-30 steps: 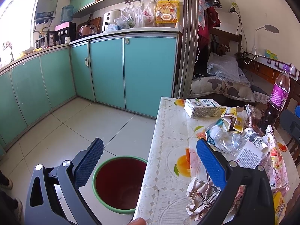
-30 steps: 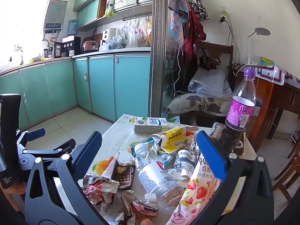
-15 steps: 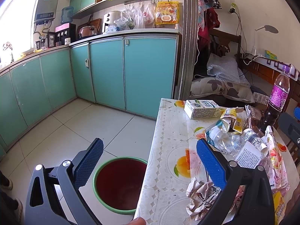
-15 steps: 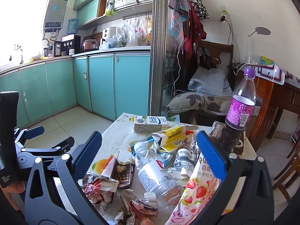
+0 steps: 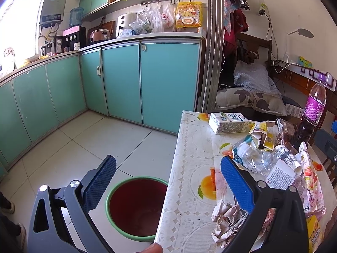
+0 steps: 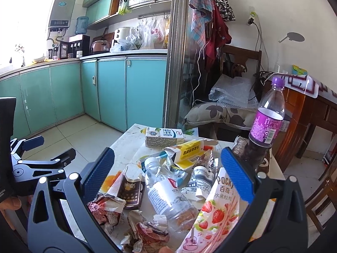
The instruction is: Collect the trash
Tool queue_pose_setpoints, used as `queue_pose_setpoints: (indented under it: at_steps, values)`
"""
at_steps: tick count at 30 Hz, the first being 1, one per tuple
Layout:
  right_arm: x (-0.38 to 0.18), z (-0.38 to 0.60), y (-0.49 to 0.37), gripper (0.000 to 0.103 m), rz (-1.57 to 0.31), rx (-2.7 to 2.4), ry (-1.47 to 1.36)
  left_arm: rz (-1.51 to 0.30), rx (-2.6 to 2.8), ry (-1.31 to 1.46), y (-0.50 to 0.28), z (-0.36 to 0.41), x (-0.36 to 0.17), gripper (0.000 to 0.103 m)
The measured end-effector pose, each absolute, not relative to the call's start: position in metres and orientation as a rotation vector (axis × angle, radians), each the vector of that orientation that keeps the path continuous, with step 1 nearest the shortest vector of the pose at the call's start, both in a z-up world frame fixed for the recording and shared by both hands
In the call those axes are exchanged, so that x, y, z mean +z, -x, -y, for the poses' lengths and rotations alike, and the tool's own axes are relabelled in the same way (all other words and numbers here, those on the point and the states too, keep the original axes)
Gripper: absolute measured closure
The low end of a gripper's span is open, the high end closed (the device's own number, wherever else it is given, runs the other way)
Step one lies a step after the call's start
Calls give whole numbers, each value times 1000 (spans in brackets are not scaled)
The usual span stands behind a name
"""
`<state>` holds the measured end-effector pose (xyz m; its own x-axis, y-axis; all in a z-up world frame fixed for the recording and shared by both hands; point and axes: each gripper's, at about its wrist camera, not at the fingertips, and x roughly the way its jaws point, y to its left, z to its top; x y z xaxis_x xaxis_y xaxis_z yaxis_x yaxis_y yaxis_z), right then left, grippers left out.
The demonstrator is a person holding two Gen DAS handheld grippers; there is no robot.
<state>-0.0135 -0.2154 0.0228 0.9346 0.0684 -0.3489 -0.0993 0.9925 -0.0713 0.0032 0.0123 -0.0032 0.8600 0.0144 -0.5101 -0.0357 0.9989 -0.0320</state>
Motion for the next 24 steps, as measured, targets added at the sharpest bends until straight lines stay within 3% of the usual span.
queue_pose_setpoints:
  at_steps: [12, 24]
  values:
    - [22, 268, 9, 3, -520, 92, -9, -494, 83, -34, -3, -18, 1, 7]
    - [-40, 321, 1, 6, -785, 129, -237, -625, -144, -71, 5, -7, -15, 8]
